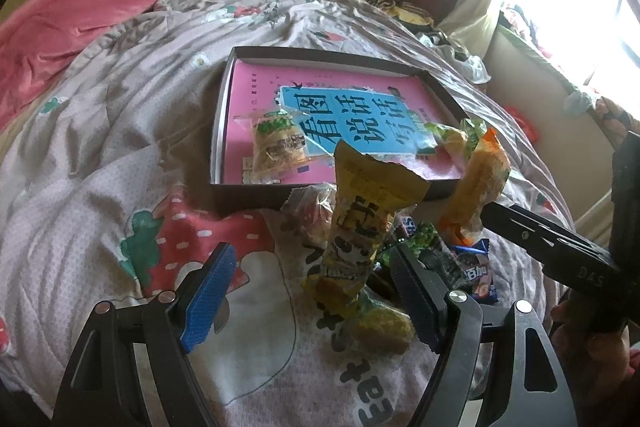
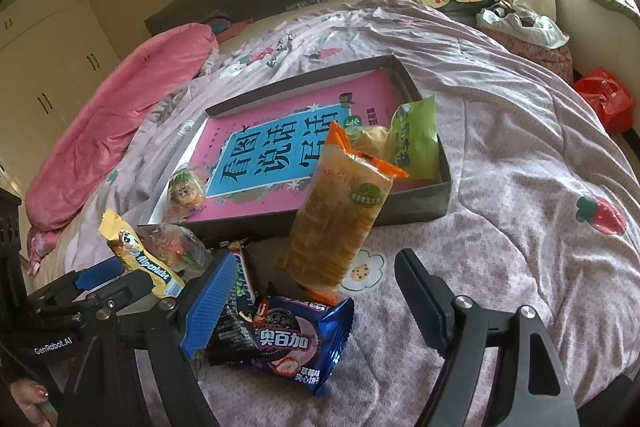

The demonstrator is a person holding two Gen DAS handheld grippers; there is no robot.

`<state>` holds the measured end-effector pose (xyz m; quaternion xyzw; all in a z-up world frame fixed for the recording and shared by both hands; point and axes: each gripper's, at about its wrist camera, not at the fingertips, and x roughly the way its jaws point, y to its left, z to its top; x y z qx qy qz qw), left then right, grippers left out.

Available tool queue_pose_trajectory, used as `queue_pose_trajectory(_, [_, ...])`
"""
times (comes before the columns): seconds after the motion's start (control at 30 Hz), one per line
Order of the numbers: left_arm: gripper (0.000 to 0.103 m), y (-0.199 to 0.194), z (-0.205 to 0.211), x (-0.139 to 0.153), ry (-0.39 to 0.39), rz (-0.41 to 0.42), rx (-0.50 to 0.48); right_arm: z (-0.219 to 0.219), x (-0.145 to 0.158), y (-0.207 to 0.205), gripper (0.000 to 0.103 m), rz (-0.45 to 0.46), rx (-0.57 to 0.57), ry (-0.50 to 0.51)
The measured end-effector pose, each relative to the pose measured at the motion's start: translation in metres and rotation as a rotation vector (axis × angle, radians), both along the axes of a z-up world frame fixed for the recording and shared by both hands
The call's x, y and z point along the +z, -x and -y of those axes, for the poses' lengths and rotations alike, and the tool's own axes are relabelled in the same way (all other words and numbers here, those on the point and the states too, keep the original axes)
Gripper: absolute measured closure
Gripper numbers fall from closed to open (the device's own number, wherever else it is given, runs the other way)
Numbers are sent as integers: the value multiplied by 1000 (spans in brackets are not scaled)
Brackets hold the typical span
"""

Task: Organize snacks
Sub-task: 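Grasp the tall yellow snack bag with the left tool while the right tool grasps the orange-topped bread-stick bag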

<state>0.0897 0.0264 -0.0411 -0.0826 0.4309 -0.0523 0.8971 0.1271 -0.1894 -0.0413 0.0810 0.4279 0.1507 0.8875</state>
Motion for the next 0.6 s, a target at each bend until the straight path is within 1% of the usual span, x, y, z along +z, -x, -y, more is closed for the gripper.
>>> queue_pose_trajectory(0.1, [23,-2,-2,-4,20,-1,-1,-1,-4,-4,22,-12,3,-8])
queue_pose_trajectory(0.37, [23,-3,-2,-3,61,31,-24,-1,-11,-13,23,-21,-6,-39])
queue_pose_trajectory(0.4, [24,-4,-1,-3,64,31,-29,-1,-11,-14,25,-22,-7,-44])
queue_pose_trajectory(0.6, [36,-7,3,-8,84,21,-45,0,-19,-23,44,-43,-2,-79])
